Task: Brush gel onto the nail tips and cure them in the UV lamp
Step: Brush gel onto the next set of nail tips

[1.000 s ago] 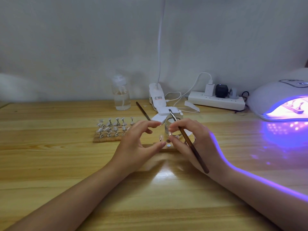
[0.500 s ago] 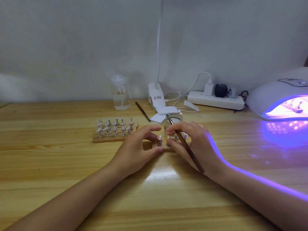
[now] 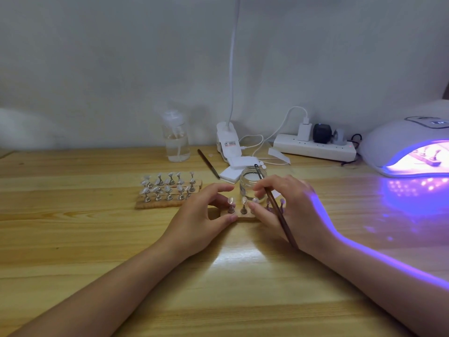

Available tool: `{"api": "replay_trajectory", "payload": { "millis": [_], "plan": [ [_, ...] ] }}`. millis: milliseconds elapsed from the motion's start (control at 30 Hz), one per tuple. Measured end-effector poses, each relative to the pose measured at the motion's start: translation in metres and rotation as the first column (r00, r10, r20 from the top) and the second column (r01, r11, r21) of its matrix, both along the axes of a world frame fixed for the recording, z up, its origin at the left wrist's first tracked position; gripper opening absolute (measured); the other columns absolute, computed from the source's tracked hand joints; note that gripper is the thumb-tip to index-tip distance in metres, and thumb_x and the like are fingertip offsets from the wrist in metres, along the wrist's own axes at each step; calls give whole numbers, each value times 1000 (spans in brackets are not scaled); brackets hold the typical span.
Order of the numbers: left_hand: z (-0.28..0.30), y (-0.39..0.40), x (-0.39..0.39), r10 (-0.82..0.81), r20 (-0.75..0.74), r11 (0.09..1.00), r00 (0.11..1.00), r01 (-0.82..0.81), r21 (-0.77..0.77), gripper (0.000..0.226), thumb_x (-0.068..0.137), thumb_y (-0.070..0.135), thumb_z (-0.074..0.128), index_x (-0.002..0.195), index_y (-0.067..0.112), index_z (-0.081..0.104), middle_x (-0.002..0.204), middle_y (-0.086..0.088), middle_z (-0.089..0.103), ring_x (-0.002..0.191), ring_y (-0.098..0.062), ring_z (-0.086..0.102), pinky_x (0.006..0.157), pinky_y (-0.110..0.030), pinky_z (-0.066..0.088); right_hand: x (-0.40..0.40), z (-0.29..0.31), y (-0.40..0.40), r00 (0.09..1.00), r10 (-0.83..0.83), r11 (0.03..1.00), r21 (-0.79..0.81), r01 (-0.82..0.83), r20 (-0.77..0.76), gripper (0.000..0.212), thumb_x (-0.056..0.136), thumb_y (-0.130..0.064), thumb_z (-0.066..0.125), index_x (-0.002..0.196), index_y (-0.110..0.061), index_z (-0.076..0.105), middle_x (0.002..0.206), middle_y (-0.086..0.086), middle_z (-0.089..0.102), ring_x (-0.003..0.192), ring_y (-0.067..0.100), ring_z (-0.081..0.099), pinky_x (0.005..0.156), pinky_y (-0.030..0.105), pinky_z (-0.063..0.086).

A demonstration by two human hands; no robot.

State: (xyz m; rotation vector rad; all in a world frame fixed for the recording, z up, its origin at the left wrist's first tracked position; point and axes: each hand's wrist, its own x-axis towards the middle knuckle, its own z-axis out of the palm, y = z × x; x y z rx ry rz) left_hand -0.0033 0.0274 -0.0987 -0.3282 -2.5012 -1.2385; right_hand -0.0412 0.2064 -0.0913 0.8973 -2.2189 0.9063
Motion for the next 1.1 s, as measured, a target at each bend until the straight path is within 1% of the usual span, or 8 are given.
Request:
{"api": "replay_trajectory", "payload": {
  "millis": [200, 400, 500, 700, 767, 833, 900, 1100],
  "plan": [
    [-1, 0, 0, 33, -15, 999, 999, -34, -17, 44, 75, 11, 73, 109, 31, 52, 86, 12, 65, 88, 2, 59, 84, -10, 39, -2, -1, 0, 999, 8, 999, 42, -6, -38, 23, 69, -17, 80, 86, -14, 66, 74, -9, 66, 72, 14, 62, 78, 29, 36],
    [-3, 0, 0, 54, -30, 999, 998, -54, -7, 42, 74, 12, 73, 111, 24, 57, 82, 13, 64, 84, 4, 60, 82, -9, 41, -1, -4, -4, 995, 25, 999, 28, -23, -93, 21, 66, -25, 72, 85, -17, 67, 75, -11, 66, 74, 6, 58, 79, 17, 31],
    [-4, 0, 0, 69, -55, 997, 996, -71, -38, 43, 74, 15, 74, 112, 24, 57, 81, 14, 63, 85, 1, 60, 81, -13, 41, 0, -5, -5, 993, 37, 999, -30, -41, -114, 21, 69, -29, 70, 85, -17, 66, 76, -13, 65, 77, 1, 54, 84, 9, 28],
    [-1, 2, 2, 67, -115, 996, 991, -74, -57, 45, 71, 22, 76, 113, 24, 59, 92, 19, 59, 92, 2, 55, 81, -12, 40, 3, -3, -6, 981, 91, 985, -129, -114, -169, 20, 74, -32, 65, 87, -16, 65, 82, -20, 60, 83, -3, 54, 87, 15, 33],
    [2, 3, 4, 22, -172, 997, 985, -34, -62, 39, 71, 32, 76, 107, 24, 62, 95, 17, 60, 94, 1, 55, 85, -21, 40, 4, -3, -6, 977, 111, 981, -138, -137, -185, 20, 75, -32, 66, 88, -16, 65, 85, -22, 57, 85, -6, 52, 88, 16, 34],
    [5, 5, 7, -22, -214, 998, 977, 10, -59, 34, 71, 42, 67, 100, 24, 66, 98, 13, 62, 97, -4, 57, 89, -38, 43, 4, -2, -6, 974, 127, 978, -140, -154, -187, 20, 76, -32, 66, 88, -16, 66, 87, -22, 56, 86, -9, 50, 88, 16, 35],
    [7, 7, 9, -54, -249, 998, 967, 44, -44, 27, 74, 45, 60, 94, 28, 67, 95, 12, 63, 95, -7, 59, 85, -49, 43, 4, -3, -6, 972, 144, 975, -139, -172, -187, 19, 76, -30, 66, 89, -16, 66, 88, -23, 56, 87, -10, 49, 88, 16, 35],
    [7, 8, 8, -80, -304, 997, 949, 70, -44, 29, 78, 40, 58, 88, 19, 73, 88, 13, 64, 86, -9, 61, 76, -53, 44, 4, -4, -6, 961, 189, 963, -152, -221, -201, 16, 77, -27, 67, 92, -23, 61, 92, -22, 56, 91, -16, 48, 87, 15, 36]
  ]
}}
